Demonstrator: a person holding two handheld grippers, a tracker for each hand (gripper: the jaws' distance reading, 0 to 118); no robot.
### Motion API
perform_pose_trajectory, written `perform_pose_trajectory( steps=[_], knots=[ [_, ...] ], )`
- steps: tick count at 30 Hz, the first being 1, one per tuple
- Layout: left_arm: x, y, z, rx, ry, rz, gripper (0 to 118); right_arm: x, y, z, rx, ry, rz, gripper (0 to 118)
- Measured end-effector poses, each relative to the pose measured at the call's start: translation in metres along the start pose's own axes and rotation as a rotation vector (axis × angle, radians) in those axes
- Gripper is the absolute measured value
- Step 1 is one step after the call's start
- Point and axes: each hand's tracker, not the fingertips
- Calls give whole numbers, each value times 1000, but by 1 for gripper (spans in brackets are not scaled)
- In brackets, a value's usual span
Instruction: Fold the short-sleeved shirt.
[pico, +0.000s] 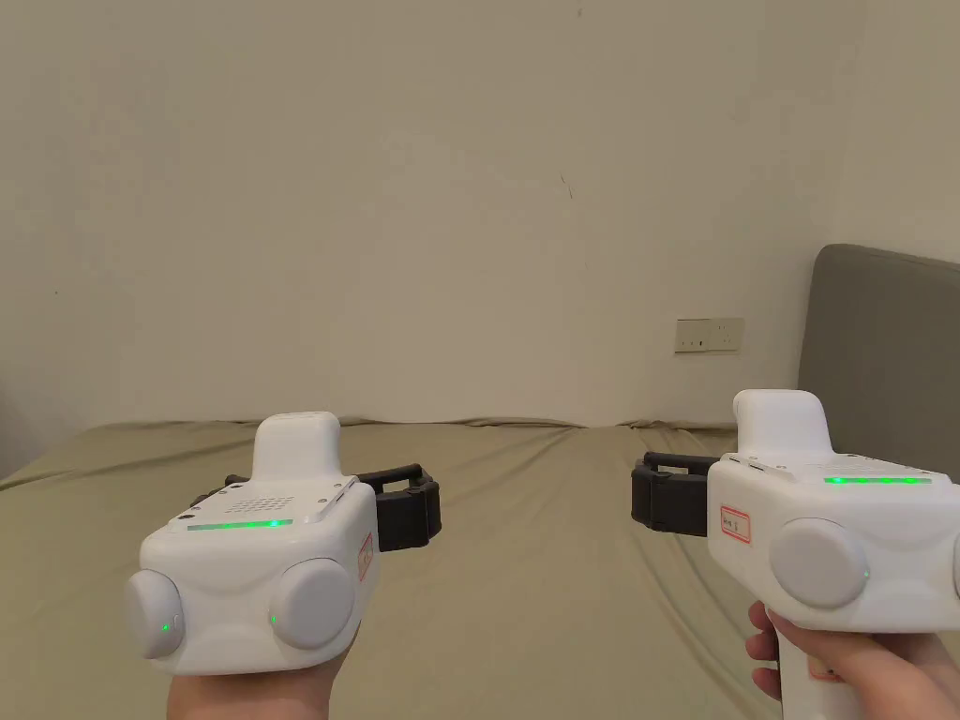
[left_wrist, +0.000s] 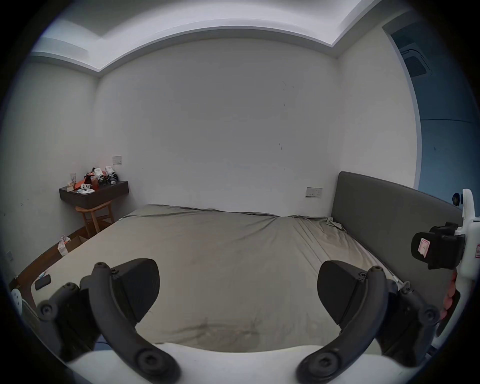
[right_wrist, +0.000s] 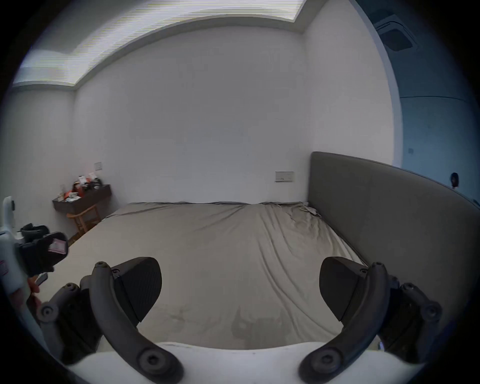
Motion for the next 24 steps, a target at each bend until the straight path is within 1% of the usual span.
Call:
perform_pose_trajectory(
  steps=[2, 4, 7, 10, 13, 16, 18, 21, 24],
  knots=[
    [0, -1, 0, -5, -2, 2, 118, 1, -1, 6, 28, 46, -4, 118],
    [0, -2, 0, -10, -6, 7, 118, -1, -2, 7, 29, 38, 4, 118],
    [3, -3, -1, -25, -14, 7, 118, -8, -2, 8, 41, -3, 51, 118],
    [6, -4, 0, -20, -22, 2, 118, -10, -3, 10, 48, 14, 56, 118],
    [6, -3, 0, -23, -23, -9, 118, -8, -2, 12, 41, 59, 21, 118],
    [5, -2, -1, -26, -31, -5, 118, -8, -1, 13, 51, 57, 12, 118],
    [4, -1, -2, -38, -58, 21, 118, -8, 1, 13, 50, 50, -15, 118],
    [3, -1, -1, -33, -60, 33, 118, -3, 3, 12, 31, 72, -55, 118],
    [4, 0, -1, -28, -49, 20, 118, -2, 3, 12, 30, 74, -65, 118]
  ],
)
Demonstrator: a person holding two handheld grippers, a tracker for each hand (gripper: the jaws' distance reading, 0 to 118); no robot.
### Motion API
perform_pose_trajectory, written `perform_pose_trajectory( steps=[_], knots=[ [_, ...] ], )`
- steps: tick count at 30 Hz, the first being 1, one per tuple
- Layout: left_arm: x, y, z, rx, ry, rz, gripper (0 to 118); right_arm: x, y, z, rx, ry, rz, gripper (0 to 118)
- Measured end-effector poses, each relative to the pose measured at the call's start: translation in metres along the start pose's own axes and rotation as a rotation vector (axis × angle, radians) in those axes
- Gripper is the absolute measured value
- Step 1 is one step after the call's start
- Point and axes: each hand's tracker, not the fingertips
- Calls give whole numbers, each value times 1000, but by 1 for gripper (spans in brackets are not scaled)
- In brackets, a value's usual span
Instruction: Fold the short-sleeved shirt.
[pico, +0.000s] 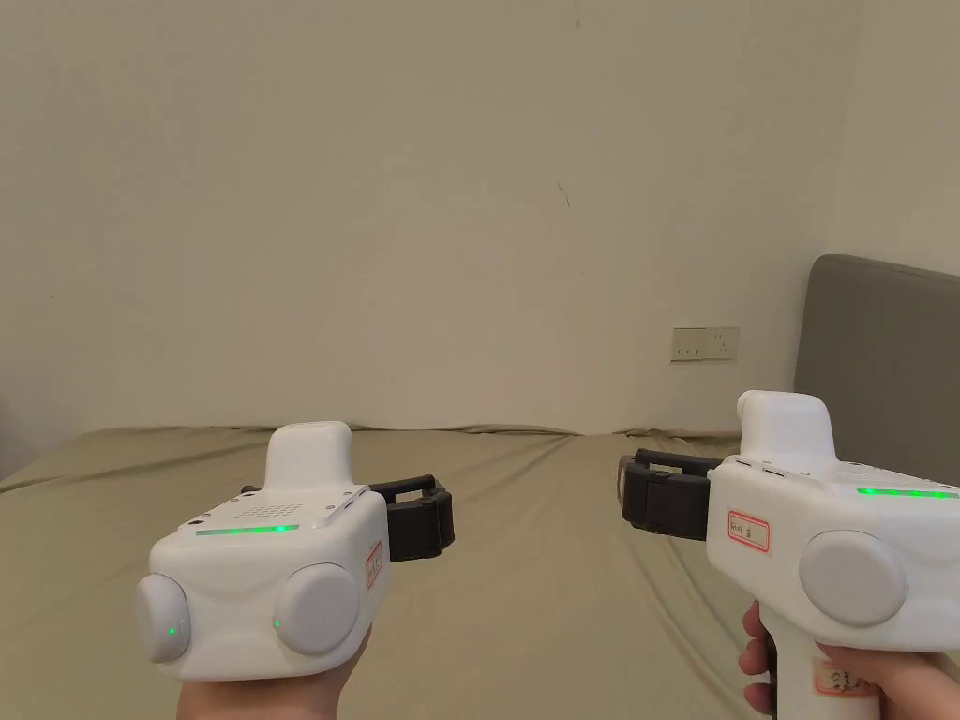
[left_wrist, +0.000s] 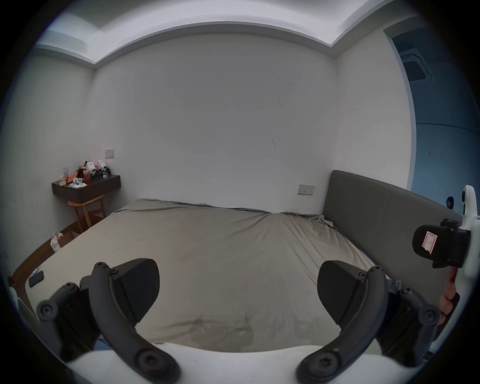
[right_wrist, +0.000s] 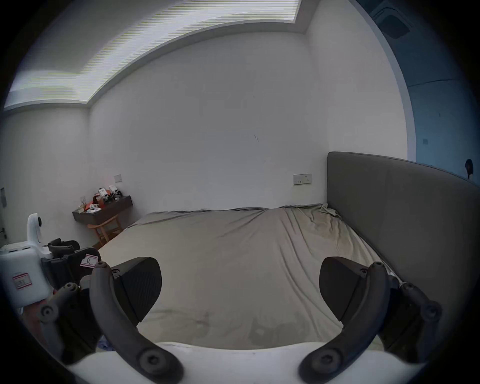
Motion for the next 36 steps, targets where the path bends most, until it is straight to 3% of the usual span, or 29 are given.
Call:
perform_pose_trajectory(
  steps=[36],
  knots=[
    [0, 3, 3, -3, 12, -20, 118, -9, 6, 2, -18, -17, 24, 118]
  ],
)
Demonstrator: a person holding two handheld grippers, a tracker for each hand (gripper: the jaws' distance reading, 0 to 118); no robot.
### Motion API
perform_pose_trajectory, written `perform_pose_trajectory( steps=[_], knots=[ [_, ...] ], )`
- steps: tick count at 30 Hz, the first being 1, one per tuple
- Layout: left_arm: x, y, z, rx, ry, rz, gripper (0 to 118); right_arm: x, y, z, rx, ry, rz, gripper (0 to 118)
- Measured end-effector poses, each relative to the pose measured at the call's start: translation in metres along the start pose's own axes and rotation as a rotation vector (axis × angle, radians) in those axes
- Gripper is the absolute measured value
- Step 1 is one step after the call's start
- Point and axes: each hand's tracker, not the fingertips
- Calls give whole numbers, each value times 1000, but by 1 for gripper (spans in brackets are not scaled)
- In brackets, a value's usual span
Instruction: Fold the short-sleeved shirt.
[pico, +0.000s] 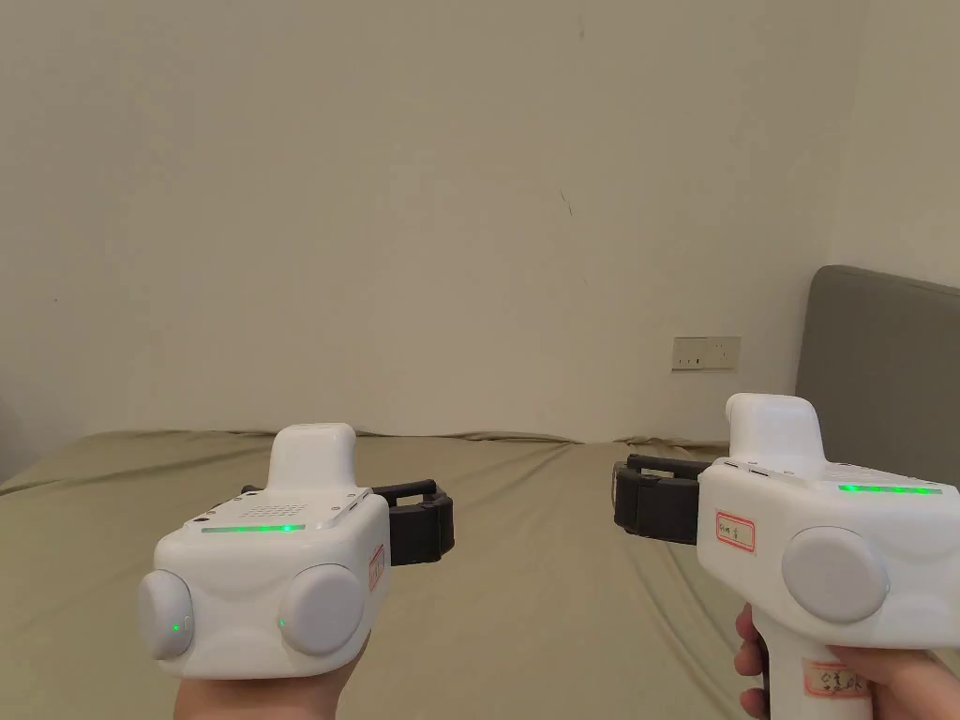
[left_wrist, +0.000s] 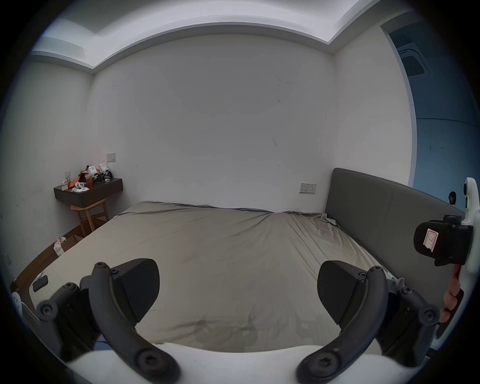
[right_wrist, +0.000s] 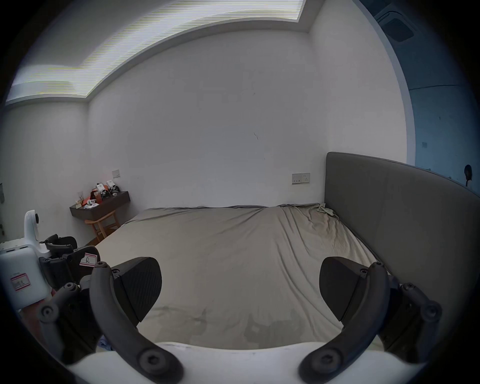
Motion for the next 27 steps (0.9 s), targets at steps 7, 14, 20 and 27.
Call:
perform_pose_trajectory(
  steps=[7, 14, 20, 27],
  knots=[
    [-2, 0, -2, -5, -4, 9, 118, -1, -1, 1, 1, 10, 20, 118],
    [-3, 2, -1, 1, 3, 6, 118, -4, 1, 1, 2, -8, 23, 118],
    [-5, 3, 1, 2, 4, 11, 118, -5, 1, 3, 4, -7, 28, 118],
    [-4, 3, 1, -2, 5, 3, 118, -5, -1, 3, -1, -8, 31, 118]
  ],
)
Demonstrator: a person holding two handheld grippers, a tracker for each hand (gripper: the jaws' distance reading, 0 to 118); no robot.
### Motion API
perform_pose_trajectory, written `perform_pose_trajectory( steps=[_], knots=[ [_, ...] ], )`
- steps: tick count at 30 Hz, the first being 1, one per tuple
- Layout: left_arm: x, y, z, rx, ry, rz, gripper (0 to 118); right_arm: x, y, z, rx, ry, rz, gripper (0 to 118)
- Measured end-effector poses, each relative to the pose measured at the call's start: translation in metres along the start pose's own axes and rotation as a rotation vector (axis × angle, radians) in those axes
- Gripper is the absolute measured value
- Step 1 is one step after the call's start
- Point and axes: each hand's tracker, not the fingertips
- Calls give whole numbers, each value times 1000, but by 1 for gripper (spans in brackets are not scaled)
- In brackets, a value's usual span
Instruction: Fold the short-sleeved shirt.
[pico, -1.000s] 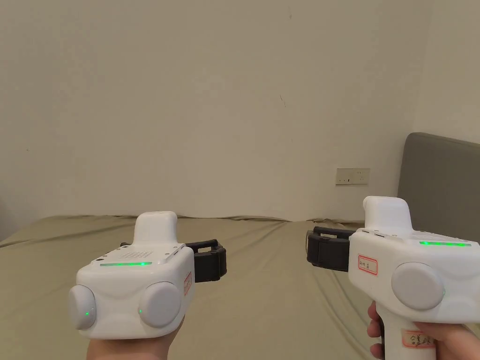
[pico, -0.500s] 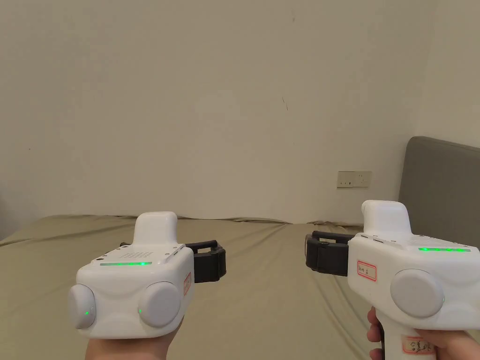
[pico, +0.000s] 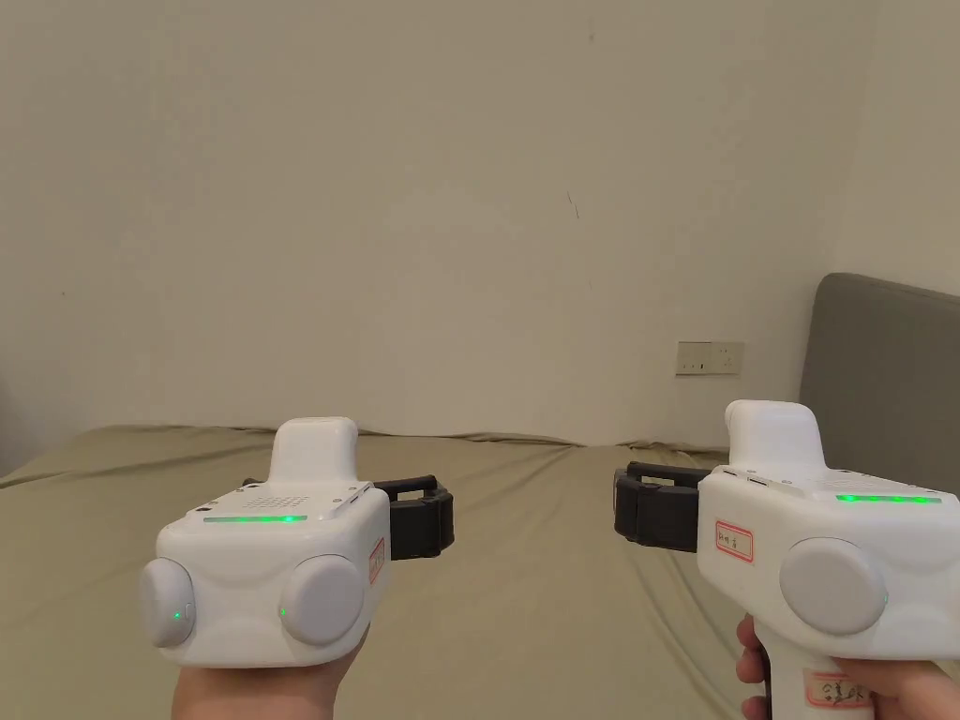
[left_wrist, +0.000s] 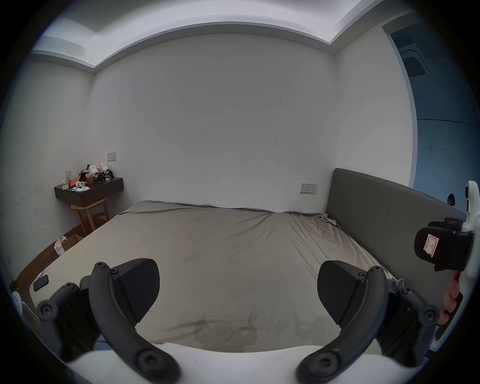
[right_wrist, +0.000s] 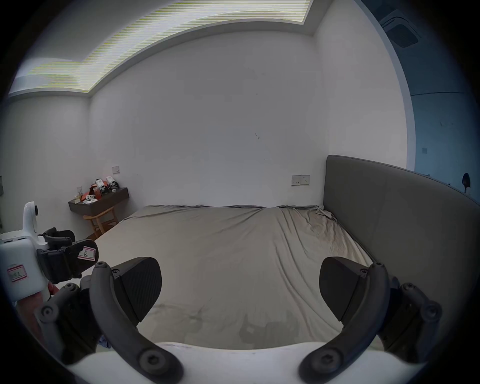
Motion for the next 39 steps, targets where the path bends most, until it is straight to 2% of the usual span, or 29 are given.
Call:
perform_pose_trajectory(
  steps=[39],
  knots=[
    [0, 0, 2, -7, -3, 1, 118, -2, 0, 0, -8, -22, 16, 118]
  ],
)
